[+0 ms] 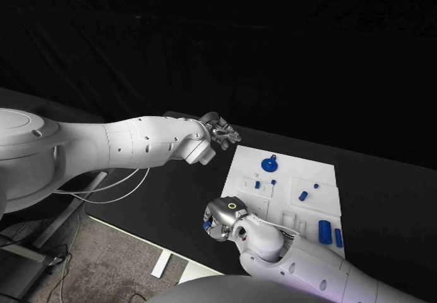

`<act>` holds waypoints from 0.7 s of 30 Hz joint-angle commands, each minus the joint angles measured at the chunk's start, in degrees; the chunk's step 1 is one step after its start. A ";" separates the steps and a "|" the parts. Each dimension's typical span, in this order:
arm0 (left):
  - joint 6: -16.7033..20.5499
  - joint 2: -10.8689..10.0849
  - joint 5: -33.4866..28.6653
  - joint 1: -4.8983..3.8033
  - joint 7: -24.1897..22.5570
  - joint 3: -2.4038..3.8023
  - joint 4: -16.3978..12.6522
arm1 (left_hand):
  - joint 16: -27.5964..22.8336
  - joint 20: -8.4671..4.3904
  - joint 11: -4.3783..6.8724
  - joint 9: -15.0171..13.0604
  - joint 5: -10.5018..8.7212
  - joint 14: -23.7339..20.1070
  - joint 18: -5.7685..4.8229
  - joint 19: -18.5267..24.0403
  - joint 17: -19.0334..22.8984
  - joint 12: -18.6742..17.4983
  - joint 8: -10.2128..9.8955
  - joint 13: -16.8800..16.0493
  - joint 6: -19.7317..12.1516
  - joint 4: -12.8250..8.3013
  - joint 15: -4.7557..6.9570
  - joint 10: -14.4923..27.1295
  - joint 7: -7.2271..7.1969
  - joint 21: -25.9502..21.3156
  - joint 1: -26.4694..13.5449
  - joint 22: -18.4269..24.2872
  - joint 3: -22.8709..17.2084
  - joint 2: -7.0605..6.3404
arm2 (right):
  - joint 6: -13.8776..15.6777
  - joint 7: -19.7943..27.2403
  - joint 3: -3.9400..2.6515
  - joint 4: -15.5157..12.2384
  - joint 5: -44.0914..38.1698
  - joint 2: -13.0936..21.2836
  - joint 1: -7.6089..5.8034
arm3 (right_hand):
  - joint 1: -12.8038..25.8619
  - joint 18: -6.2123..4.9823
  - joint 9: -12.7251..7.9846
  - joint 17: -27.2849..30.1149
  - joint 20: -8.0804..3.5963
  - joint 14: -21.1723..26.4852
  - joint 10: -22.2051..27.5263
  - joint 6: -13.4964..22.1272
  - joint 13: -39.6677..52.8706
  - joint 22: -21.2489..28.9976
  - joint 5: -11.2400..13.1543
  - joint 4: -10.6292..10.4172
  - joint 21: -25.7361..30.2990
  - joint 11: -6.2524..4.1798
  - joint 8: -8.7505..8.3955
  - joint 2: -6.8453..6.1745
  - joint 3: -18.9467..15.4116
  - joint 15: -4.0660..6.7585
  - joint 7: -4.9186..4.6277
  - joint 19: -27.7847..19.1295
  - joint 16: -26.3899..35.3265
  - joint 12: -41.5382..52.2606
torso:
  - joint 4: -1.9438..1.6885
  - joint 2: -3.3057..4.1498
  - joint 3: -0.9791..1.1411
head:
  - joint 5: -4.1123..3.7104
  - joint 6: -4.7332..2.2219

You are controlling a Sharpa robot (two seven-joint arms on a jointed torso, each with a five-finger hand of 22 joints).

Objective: Assemble the parts on the task board

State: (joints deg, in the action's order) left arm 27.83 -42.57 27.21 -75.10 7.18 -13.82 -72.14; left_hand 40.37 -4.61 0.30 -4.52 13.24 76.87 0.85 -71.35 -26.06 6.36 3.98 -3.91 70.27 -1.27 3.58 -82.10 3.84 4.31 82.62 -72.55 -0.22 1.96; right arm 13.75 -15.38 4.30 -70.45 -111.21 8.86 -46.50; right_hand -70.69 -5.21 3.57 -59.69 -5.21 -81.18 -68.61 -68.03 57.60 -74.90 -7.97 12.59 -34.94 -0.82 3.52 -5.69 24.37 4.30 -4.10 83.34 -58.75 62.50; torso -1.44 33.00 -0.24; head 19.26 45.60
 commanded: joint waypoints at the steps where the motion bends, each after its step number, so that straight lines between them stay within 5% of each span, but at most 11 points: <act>1: -0.91 0.07 -0.28 -0.20 0.18 0.04 -0.17 | -0.38 0.15 -0.17 -0.08 0.06 0.02 0.09 0.12 -0.10 0.32 -0.30 0.02 -0.43 0.20 -0.31 0.41 -0.08 -0.19 -0.04 -0.01 0.01 -0.56 | -2.53 -1.91 0.12 0.61 -1.04 0.09 0.22 | 0.97 0.53 0.05 -0.02 -0.36 -0.18 0.11 -0.23 -0.03 -3.58 -1.49 -0.20 0.03 -0.34 0.04 -0.05 1.10 0.13 -0.15 -0.14 -0.07 -0.12 | -0.07 0.08 -0.01 | 0.09 0.21; 13: -1.63 0.08 -0.28 -0.39 0.82 0.03 -0.36 | -0.46 0.18 -0.21 -0.05 0.06 -0.09 0.08 0.20 -0.09 0.27 -0.31 0.03 -0.56 0.27 -0.35 0.51 -0.02 -0.21 -0.01 -0.01 0.00 -0.64 | -2.99 -2.33 0.15 1.48 -0.72 -0.33 0.34 | 2.43 0.49 0.01 0.14 -0.30 -0.12 0.15 1.62 -0.09 -3.49 -7.17 -1.43 0.36 -0.14 0.02 -1.45 0.26 0.05 -0.48 -0.17 0.16 -0.22 | 0.04 -0.02 -0.03 | 0.03 0.40; 21: -1.80 0.09 -0.28 -0.41 0.94 0.03 -0.52 | -0.57 0.23 -0.25 -0.03 0.08 -0.10 0.09 0.28 -0.05 0.27 -0.30 0.02 -0.73 0.62 -0.40 0.60 -0.01 -0.22 -0.16 0.02 -0.01 -0.60 | -2.31 -1.70 0.15 1.62 -0.28 -0.50 0.36 | 2.89 0.45 0.02 0.16 -0.37 -0.08 0.41 1.65 -0.19 -3.49 -7.91 -2.43 0.56 -0.21 0.03 -0.82 2.07 0.13 -0.51 -0.19 0.22 -0.40 | 0.04 -0.04 0.01 | 0.08 0.37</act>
State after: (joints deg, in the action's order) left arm 26.86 -42.57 27.20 -75.38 8.09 -13.82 -72.49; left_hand 40.14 -4.61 0.09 -4.51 13.24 76.87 0.86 -71.35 -26.10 6.36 3.98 -3.92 69.89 -0.94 3.58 -81.89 3.88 4.31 82.62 -72.55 -0.27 1.96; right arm 13.33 -16.03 4.27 -69.41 -111.19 8.16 -46.35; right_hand -67.99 -5.22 3.54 -59.57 -5.21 -81.18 -68.47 -66.65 57.45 -74.95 -15.97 10.07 -34.59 -0.95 3.41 -6.53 25.92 4.30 -4.60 83.34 -58.75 62.30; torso -1.41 32.96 -0.27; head 19.31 45.96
